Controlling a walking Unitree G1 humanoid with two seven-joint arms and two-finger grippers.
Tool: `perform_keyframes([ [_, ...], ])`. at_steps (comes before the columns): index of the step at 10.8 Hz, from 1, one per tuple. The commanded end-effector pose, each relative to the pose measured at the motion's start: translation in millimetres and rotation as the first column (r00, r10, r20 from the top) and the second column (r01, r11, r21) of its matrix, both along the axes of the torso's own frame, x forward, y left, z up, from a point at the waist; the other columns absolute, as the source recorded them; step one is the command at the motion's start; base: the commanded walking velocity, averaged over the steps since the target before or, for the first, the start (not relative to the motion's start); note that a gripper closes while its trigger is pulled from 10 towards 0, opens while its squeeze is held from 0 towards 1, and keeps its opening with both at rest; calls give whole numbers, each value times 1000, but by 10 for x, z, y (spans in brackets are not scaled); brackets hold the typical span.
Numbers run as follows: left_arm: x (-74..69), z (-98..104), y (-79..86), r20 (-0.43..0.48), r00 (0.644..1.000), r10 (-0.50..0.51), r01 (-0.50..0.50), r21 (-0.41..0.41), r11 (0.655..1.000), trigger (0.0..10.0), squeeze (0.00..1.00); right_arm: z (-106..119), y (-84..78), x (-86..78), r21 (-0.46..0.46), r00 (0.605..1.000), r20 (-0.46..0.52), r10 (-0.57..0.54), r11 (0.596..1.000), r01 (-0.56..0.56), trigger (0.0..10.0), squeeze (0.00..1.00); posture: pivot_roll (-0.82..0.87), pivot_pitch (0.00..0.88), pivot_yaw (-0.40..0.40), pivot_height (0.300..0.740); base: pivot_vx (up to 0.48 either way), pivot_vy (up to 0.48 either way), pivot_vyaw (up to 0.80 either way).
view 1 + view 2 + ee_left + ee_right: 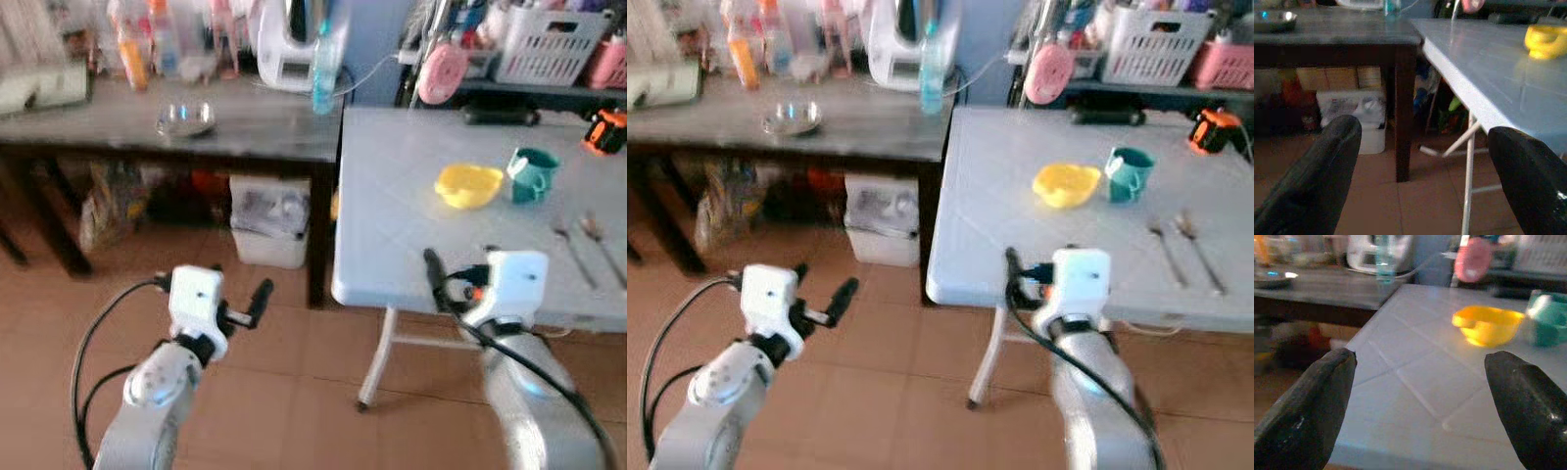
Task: Setting the table
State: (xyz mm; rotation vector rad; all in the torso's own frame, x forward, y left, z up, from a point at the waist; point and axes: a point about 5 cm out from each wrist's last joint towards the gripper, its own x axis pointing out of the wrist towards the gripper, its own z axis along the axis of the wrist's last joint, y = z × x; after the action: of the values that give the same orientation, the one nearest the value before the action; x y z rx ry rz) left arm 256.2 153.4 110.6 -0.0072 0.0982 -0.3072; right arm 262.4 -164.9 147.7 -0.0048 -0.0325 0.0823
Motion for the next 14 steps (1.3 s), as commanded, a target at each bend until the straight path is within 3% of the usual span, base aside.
perform_keyframes([
  [1, 12, 37, -5, 15, 1000, 1, -1, -2, 1000, 10000, 0, 45, -17, 7, -6, 1000, 14, -10, 1000, 10, 10000, 0, -14, 29, 33, 740, 0, -360, 0],
  [3, 23, 42, -13, 16, 1000, 0, 0, -1, 1000, 10000, 0, 86, 7, 23, -12, 1000, 31, -2, 1000, 2, 10000, 0, -16, 35, 34, 740, 0, -343, 0],
  [9, 38, 69, 1, 38, 999, 21, -21, -1, 1000, 10000, 0, 70, 0, 1, -15, 1000, 23, -6, 1000, 7, 10000, 0, -19, 45, 33, 740, 0, 0, 0],
  [10, 37, 75, -15, 19, 1000, -11, 12, -58, 998, 10000, 0, 66, -2, 0, -17, 1000, 21, -6, 1000, 6, 10000, 0, -19, 46, 33, 740, 0, 0, 0],
  [14, -21, 106, -131, 33, 994, -102, 105, -104, 989, 10000, 0, 67, -7, 1, -19, 1000, 21, -5, 1000, 5, 10000, 0, -22, 46, 32, 740, 0, 0, 0],
])
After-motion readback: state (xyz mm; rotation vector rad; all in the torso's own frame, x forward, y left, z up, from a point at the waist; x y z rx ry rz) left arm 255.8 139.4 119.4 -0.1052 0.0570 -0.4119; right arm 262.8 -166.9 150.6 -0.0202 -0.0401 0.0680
